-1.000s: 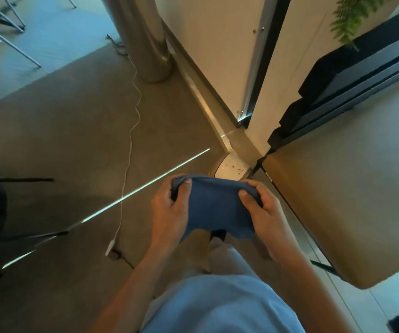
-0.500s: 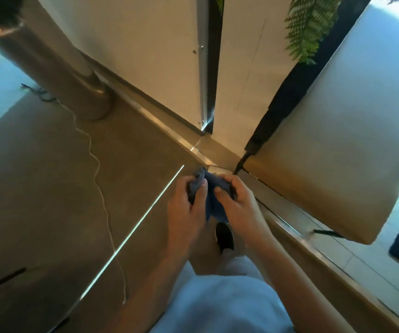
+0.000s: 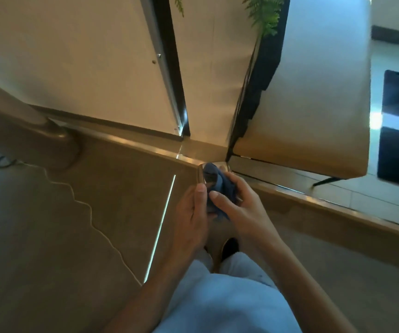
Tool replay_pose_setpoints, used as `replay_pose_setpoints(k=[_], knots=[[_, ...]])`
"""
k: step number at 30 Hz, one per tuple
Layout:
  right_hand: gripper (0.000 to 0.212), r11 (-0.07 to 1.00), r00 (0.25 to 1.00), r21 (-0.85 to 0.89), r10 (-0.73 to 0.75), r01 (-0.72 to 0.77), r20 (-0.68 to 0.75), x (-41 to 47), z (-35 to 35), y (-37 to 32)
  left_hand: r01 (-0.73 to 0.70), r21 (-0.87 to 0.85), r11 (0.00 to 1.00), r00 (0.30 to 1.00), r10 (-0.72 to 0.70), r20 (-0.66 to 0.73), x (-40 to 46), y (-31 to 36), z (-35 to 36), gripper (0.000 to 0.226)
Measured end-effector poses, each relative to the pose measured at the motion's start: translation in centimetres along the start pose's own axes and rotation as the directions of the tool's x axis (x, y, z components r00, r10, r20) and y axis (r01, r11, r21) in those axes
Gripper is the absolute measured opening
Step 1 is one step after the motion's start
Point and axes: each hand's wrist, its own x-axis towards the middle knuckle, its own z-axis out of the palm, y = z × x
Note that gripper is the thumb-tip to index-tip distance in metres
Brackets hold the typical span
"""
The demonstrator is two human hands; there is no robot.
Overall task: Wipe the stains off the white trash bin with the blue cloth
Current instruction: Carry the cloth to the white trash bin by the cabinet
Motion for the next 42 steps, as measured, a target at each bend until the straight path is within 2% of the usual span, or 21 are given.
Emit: replay_pose_setpoints(k=[3, 8, 10, 12, 15, 17, 21, 28, 33, 36, 42], knots=[[0.057, 0.991, 0.997, -0.122, -0.059, 0.053, -0.044, -0.9, -0.5, 0.8, 0.045, -0.027, 0.999, 0.994, -0.042, 0.105, -1.3, -0.1, 0.1, 0.053], [0.04, 0.979, 0.995, -0.183, -0.094, 0.088, -0.021, -2.7, -2.8, 3.1, 0.156, -0.007, 0.988, 0.961, -0.15, 0.233, -2.9, -1.0, 0.1, 0.06], [0.034, 0.985, 0.997, -0.156, -0.077, 0.073, -0.022, -3.9, -3.5, 4.2, 0.137, 0.033, 0.99, 0.965, -0.14, 0.223, -3.7, -1.5, 0.2, 0.049], [0.031, 0.991, 0.997, -0.126, -0.059, 0.054, -0.038, -5.0, -3.7, 5.1, 0.086, 0.101, 0.991, 0.984, -0.1, 0.148, -4.6, -2.2, 0.4, 0.033], [0.027, 0.998, 0.996, -0.059, -0.003, -0.002, -0.094, -6.0, -3.6, 6.4, -0.056, 0.298, 0.953, 0.998, 0.042, 0.051, -5.9, -3.7, 0.3, 0.023], [0.022, 0.999, 0.992, -0.003, 0.049, -0.05, -0.119, -6.4, -3.4, 6.9, -0.13, 0.39, 0.911, 0.991, 0.111, 0.072, -6.3, -4.6, -0.1, 0.027], [0.018, 0.99, 0.981, 0.084, 0.128, -0.117, -0.144, -6.2, -2.5, 7.2, -0.186, 0.446, 0.875, 0.972, 0.097, 0.216, -6.0, -6.6, -0.5, 0.049], [0.018, 0.955, 0.954, 0.207, 0.247, -0.21, -0.171, -2.8, 0.7, 7.6, -0.1, 0.381, 0.919, 0.953, -0.021, 0.301, -3.2, -9.6, -2.3, 0.059], [0.026, 0.929, 0.933, 0.292, 0.294, -0.229, -0.205, 1.3, 2.4, 9.2, -0.137, 0.427, 0.894, 0.965, 0.023, 0.262, -0.2, -12.0, -4.0, 0.054], [0.028, 0.91, 0.924, 0.333, 0.325, -0.248, -0.202, 3.6, 3.0, 11.2, -0.106, 0.455, 0.884, 0.973, -0.001, 0.229, 1.6, -14.1, -4.4, 0.05], [0.028, 0.903, 0.91, 0.332, 0.354, -0.273, -0.214, 9.2, 2.5, 17.2, -0.114, 0.519, 0.847, 0.977, 0.0, 0.215, 5.5, -20.4, -3.5, 0.057]])
